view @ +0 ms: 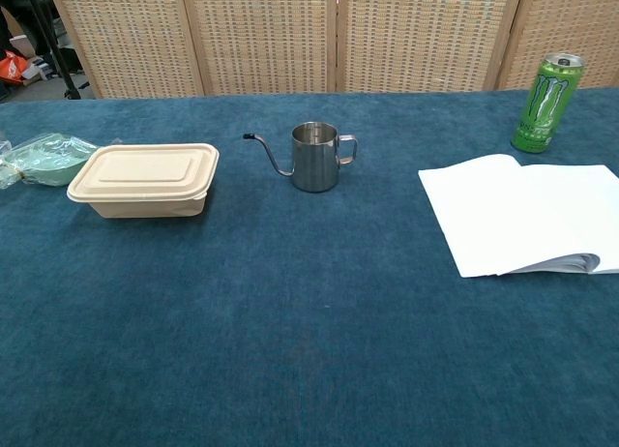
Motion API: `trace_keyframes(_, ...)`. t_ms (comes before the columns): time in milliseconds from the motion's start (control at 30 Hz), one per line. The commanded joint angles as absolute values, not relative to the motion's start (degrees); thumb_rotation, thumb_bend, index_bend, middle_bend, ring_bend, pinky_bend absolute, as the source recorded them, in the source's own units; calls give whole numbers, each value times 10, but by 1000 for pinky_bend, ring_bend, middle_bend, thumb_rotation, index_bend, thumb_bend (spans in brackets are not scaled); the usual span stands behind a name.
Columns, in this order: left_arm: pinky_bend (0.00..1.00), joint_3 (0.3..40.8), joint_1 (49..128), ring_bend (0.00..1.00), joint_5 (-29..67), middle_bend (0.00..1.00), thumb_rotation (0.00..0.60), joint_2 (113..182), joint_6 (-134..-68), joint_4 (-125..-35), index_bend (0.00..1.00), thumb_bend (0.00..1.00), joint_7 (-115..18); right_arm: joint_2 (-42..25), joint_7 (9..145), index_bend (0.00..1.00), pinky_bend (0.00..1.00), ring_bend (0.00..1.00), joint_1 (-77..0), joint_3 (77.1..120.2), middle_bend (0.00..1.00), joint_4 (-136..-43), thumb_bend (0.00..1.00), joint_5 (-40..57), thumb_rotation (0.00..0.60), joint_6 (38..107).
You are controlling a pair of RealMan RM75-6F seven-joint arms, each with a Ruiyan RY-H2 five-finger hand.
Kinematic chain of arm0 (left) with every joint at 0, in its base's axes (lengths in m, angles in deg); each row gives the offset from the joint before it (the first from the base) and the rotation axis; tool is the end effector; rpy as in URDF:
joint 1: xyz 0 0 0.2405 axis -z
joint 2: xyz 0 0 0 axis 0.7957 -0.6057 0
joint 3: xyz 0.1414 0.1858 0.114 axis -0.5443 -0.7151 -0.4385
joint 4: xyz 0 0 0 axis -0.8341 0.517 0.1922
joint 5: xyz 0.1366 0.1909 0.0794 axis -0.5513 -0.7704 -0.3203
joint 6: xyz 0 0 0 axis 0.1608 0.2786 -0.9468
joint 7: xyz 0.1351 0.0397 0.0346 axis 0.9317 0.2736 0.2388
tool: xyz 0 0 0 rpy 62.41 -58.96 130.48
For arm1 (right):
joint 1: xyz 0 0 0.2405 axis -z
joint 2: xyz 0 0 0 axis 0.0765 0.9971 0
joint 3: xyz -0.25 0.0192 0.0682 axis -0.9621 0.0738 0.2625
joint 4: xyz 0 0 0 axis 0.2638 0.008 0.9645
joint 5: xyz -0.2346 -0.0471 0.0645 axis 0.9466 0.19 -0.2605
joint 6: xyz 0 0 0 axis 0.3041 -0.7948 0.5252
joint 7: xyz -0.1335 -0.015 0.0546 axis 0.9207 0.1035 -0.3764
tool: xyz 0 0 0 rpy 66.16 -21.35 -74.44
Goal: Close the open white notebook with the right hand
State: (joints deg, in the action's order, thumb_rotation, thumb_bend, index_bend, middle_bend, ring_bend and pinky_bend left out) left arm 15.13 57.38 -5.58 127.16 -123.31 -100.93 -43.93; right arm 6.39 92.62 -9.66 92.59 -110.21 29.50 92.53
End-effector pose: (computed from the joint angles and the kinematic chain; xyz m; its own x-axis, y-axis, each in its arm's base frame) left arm -0.3266 0.1838 0.1331 0.4738 -0.0201 0.8804 0.8806 -0.0006 -0.4739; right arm -0.3106 -0.1917 0.0991 0.5014 -0.0059 0.8652 -0.8652 0.0081 0.5014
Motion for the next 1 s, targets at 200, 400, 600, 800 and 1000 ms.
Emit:
trace_keyframes(200, 0, 151, 574, 0, -59, 0, 600, 1269, -1234, -1008, 0, 174, -450, 32, 971, 0, 0, 0, -121, 943, 0, -1106, 105, 298, 600, 916)
trace_keyframes(400, 0, 150, 576, 0, -60, 0, 600, 1270, -1229, -1006, 0, 174, -452, -6, 1010, 0, 0, 0, -143, 951, 0, -1088, 93, 299, 600, 904)
trace_keyframes(600, 0, 150, 580, 0, -56, 0, 600, 1272, -1218, -1004, 0, 174, -451, -39, 1014, 0, 0, 0, -159, 958, 0, -1067, 94, 295, 600, 893)
trace_keyframes(800, 0, 148, 583, 0, -55, 0, 600, 1274, -1213, -1006, 0, 174, -444, -76, 1030, 0, 0, 0, -174, 959, 0, -1049, 93, 288, 600, 879)
trace_keyframes(1000, 0, 149, 583, 0, -55, 0, 600, 1274, -1214, -1005, 0, 174, -445, -97, 1036, 0, 0, 0, -179, 956, 0, -1043, 96, 276, 600, 869)
